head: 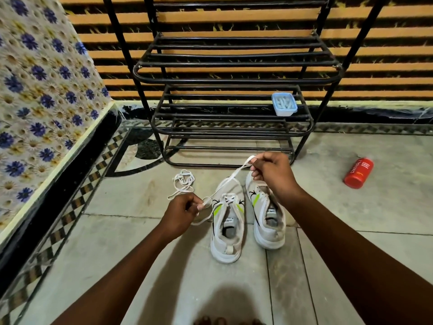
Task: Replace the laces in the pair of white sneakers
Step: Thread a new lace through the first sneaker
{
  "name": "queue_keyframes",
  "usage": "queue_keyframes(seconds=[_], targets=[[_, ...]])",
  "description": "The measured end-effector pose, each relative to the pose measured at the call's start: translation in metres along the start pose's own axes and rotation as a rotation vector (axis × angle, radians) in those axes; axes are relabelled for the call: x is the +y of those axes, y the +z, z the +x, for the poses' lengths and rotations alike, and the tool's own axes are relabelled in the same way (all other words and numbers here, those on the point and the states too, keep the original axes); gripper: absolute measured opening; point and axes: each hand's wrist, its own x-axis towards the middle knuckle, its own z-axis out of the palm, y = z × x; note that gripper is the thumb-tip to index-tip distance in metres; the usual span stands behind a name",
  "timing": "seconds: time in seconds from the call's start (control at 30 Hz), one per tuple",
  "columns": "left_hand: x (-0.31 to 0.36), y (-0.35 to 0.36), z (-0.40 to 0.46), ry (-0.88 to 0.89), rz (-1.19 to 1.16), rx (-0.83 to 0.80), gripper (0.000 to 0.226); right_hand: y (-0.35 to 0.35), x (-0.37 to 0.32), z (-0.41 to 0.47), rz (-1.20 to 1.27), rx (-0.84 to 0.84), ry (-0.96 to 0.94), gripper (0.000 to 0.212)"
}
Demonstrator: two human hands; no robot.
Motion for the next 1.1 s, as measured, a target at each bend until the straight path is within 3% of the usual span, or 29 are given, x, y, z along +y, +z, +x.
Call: queue_keyframes(seconds=[0.13, 0.23, 0.37, 0.6, 0.7, 0.87, 1.1], targets=[[0.003, 0.009, -0.002, -0.064, -0.148, -0.035, 0.012, 0.009, 0.014, 0.013, 0.008, -0.017, 0.014, 0.008], [0.015, 0.019, -0.001, -0.122, -0.295, -0.025, 0.014, 0.019, 0.036, 0.012, -0.012, -0.029, 0.074, 0.023], [0.027, 0.035, 0.008, -0.172, -0.43, 0.002, 0.006, 0.026, 0.074, -0.004, -0.423, -0.039, -0.025, 0.042], [0.025, 0.064, 0.027, -0.193, -0.376, 0.115, 0.012, 0.037, 0.1, -0.032, -0.759, -0.194, -0.173, 0.048], [0.019, 0.078, 0.025, -0.233, -0.332, 0.164, 0.011, 0.039, 0.106, -0.038, -0.71, -0.124, -0.145, 0.041], [0.014, 0.097, 0.018, -0.267, -0.252, 0.223, 0.012, 0.046, 0.112, -0.046, -0.438, 0.137, 0.005, 0.026], [0.015, 0.106, 0.019, -0.282, -0.168, 0.307, 0.013, 0.05, 0.113, -0.047, -0.362, 0.166, 0.073, 0.032]])
